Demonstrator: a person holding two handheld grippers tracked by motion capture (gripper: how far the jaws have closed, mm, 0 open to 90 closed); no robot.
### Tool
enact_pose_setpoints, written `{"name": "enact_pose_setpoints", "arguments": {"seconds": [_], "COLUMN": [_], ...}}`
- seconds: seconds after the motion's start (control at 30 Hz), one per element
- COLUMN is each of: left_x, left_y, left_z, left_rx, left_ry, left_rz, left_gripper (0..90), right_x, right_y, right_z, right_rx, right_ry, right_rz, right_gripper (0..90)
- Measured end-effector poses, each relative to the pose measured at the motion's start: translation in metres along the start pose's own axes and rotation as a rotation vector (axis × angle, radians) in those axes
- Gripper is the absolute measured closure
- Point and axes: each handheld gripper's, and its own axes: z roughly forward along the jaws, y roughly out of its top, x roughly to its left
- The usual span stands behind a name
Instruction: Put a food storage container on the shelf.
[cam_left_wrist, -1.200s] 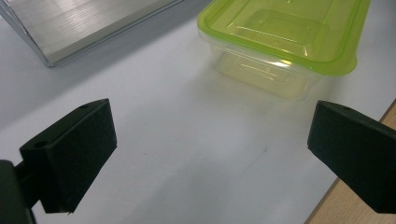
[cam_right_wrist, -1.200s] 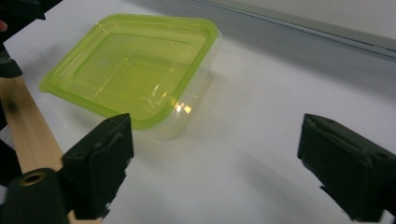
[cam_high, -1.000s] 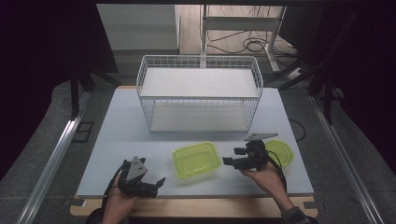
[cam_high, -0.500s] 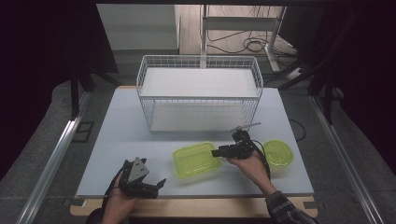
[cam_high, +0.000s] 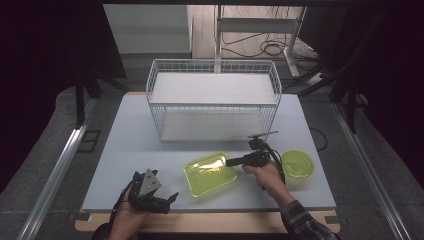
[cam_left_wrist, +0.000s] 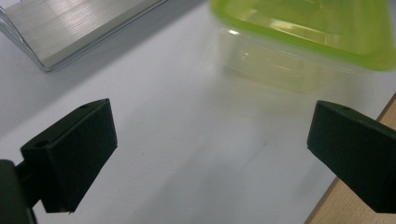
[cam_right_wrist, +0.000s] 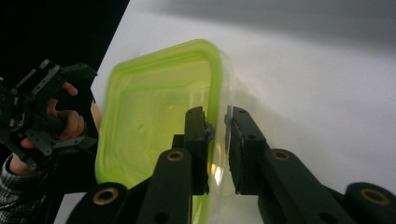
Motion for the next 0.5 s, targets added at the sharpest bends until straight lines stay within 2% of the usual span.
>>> {"name": "enact_pose_setpoints", "arguments": {"seconds": [0.2,0.5], "left_x": [0.000,0.001], "left_y": [0.000,0.000], "left_z": [0.000,-0.001], "left_rx": [-0.004,-0.005], "left_ry": [0.002,0.003], "left_rz": [-0.002,-0.006], "left_gripper": [1.2,1.2], "right_x": [0.010,0.015], "right_y": [0.001,0.006], "right_z": [-0.006,-0.025], "right_rx": [-0.034,-0.107], "right_ry": [-0.026,0.001], "right_rz": [-0.028,-0.015], "right_gripper": [79.8,79.8]}}
